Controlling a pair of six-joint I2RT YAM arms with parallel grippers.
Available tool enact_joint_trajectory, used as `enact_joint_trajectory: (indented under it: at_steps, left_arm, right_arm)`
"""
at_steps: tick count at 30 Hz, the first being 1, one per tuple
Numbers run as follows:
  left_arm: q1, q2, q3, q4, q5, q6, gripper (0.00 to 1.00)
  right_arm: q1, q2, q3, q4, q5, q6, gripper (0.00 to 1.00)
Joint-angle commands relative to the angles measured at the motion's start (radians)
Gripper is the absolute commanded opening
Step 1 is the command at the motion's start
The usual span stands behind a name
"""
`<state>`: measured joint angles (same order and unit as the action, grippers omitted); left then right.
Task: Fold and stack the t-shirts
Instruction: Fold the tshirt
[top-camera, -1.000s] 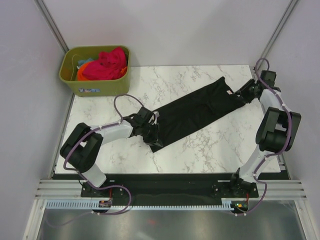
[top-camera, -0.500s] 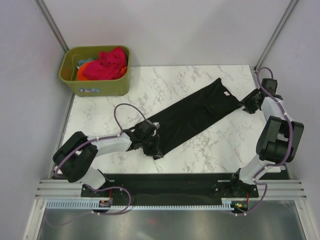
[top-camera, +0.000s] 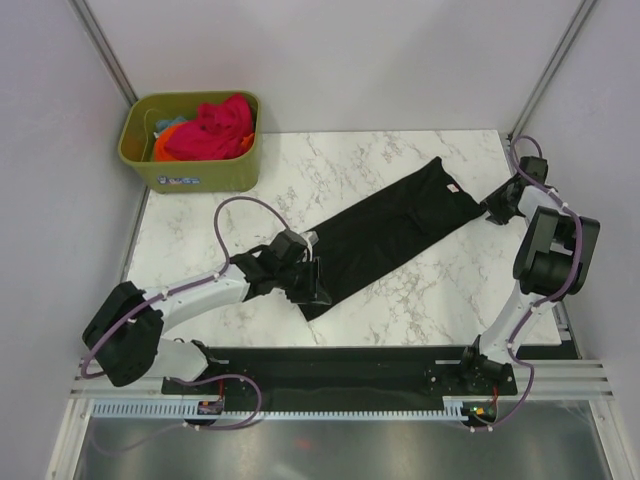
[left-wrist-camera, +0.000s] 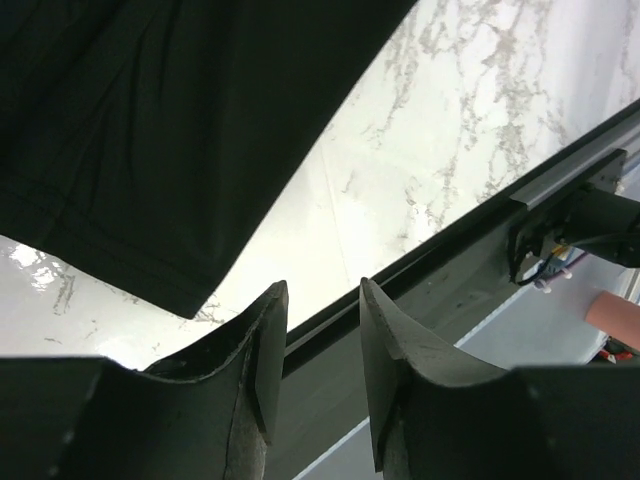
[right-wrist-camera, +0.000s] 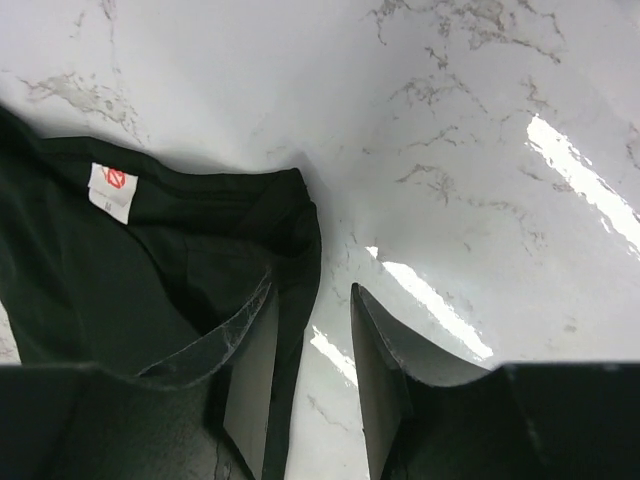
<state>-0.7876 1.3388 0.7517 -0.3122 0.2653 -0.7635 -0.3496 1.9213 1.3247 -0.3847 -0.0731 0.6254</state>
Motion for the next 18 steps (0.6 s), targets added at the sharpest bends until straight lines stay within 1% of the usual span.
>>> enact_joint_trajectory:
  at_steps: [1,4,7,10,11,13,14,15,18]
  left_arm:
    - [-0.004,0.054,-0.003,-0.022,-0.041,0.038,0.42]
    - [-0.004,0.102,-0.014,-0.022,-0.066,0.046,0.41]
    - [-0.004,0.132,-0.031,-0.018,-0.087,0.049,0.39]
    - [-0.004,0.157,-0.044,-0.015,-0.106,0.043,0.38]
    - [-0.004,0.161,-0.046,-0.015,-0.110,0.040,0.37]
    - [-0.005,0.177,-0.054,-0.010,-0.113,0.030,0.36]
    - [-0.007,0.181,-0.058,-0.008,-0.113,0.024,0.35]
    - [-0.010,0.181,-0.067,-0.001,-0.113,0.018,0.34]
    - [-0.028,0.178,-0.089,0.022,-0.098,-0.013,0.34]
  right_arm:
    - [0.000,0.028,0.018,0.075,0.002,0.008,0.43]
    - [0.000,0.071,0.031,0.101,-0.007,0.008,0.42]
    - [-0.002,0.106,0.054,0.130,-0.010,0.011,0.38]
    - [-0.002,0.139,0.083,0.148,-0.007,0.017,0.29]
    - [-0.002,0.148,0.094,0.150,-0.005,0.016,0.22]
    - [-0.002,0.179,0.123,0.150,-0.008,0.011,0.13]
    - [0.000,0.188,0.133,0.147,-0.008,0.008,0.05]
    - [-0.002,0.203,0.142,0.148,-0.007,0.001,0.03]
    - [0.000,0.237,0.186,0.147,0.004,-0.012,0.02]
